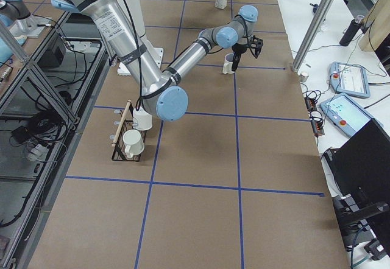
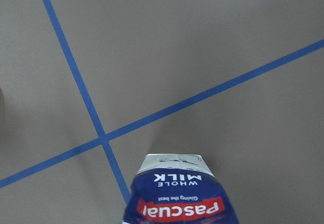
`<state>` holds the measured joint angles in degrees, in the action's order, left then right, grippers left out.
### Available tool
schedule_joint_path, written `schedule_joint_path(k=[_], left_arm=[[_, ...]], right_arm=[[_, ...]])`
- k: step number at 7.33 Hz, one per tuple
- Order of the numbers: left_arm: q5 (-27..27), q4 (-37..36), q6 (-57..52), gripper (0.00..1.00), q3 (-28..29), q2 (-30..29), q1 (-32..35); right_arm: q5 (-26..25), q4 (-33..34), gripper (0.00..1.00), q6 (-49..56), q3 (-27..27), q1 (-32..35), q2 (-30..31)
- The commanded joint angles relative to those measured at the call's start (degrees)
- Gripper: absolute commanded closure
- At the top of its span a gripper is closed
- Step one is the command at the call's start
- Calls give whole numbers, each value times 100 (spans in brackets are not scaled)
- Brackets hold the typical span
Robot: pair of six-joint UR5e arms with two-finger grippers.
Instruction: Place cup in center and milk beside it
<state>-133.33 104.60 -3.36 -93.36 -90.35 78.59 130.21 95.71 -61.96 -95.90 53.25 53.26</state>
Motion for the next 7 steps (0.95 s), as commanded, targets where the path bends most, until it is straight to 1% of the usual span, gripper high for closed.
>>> schedule_joint_path(k=[1, 2, 3, 4, 5, 6, 7], left_arm=[[-9, -27, -7, 95, -50, 0, 7], [-9, -44, -7, 100, -112, -1, 25], [-44, -201, 2, 100, -295, -18, 51], [-227, -1047, 2, 100, -793, -105, 60], [-220, -2073, 2, 100, -1198, -567, 86], [-220, -3093, 81, 100, -1298, -1311, 86], [-237, -3956, 342, 100, -1282, -2024, 60]], right_arm=[[-13, 0, 0, 0, 1, -16, 0], [-13, 0, 0, 0, 1, -16, 0], [-13, 0, 0, 0, -7, -8, 0], [-4, 0, 0, 9, -8, 10, 9], [4, 0, 0, 9, -86, 1, 87], [4, -9, 0, 18, -243, 1, 219], [-4, -9, 0, 18, -358, 19, 316]])
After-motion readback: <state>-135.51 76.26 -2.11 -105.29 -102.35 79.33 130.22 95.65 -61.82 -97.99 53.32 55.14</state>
